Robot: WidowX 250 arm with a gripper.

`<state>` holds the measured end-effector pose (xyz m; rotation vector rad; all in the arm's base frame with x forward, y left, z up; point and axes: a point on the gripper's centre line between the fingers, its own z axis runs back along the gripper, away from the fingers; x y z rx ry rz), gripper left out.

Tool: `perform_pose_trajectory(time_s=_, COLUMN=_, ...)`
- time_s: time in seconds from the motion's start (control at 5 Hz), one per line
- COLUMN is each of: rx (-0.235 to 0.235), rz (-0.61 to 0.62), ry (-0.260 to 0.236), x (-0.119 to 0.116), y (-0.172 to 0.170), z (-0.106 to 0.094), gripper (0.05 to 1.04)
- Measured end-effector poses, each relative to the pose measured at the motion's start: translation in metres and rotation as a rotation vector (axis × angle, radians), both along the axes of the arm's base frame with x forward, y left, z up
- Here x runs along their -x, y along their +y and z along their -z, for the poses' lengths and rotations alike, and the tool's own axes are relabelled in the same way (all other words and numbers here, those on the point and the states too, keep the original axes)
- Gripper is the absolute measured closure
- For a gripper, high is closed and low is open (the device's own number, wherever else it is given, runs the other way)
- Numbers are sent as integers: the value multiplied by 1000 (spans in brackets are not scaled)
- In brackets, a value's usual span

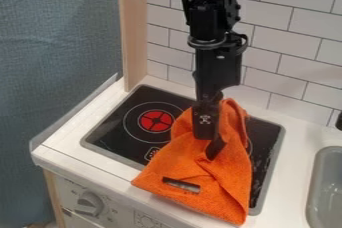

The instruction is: Unfold the cloth from left to right

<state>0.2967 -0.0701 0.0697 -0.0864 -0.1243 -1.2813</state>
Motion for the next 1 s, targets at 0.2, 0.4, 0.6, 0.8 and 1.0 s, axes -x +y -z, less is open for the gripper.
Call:
perform_pose_trajectory(time_s=0.2, rx=-4, rz=-7, ry=32, x=4, y=2, z=10, gripper=85)
perform_pose_trajectory(time_s=0.4, rx=9, rz=-24, ry=41, x=4, y=0, z=21, gripper=85)
perform_pose_trajectory(time_s=0.6, rx=33, rz=-55, ry=9, x=1, y=-3, z=35, gripper=85)
perform_pose_trajectory(time_s=0.8, rx=64, rz=-174, ry=-55, x=-1, y=-5, z=46, gripper=85)
perform_pose_trajectory(time_s=1.0, rx=75, rz=-364, ry=-110, x=1, y=-3, z=58, gripper=85)
